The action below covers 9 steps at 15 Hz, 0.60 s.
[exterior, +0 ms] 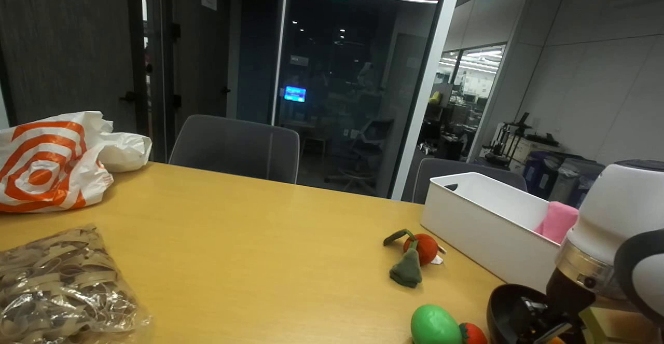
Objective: Put the items in the bowl on the table and put the plush in the bowl
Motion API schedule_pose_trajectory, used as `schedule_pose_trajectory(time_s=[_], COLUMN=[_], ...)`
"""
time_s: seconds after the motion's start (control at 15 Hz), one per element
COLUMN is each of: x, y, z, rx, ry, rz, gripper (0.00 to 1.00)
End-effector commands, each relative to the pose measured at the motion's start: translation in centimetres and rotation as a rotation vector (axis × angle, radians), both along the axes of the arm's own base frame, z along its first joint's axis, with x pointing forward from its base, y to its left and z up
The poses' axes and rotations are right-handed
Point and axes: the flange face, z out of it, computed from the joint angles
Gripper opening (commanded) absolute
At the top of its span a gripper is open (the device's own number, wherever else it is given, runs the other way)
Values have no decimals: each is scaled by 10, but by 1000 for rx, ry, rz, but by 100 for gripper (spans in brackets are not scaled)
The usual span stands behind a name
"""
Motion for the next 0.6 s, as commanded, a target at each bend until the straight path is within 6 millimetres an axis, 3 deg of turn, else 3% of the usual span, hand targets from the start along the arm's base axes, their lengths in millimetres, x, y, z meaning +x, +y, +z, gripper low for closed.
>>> schedule_pose_trajectory(time_s=[0.0, 0.2, 0.53], x=[5, 6, 17], y=[-3, -6, -1], z=[3, 12, 65], rx=[-14, -22, 22], ry=[-48, -75, -263], rz=[-17, -37, -43], gripper=[57, 57, 57])
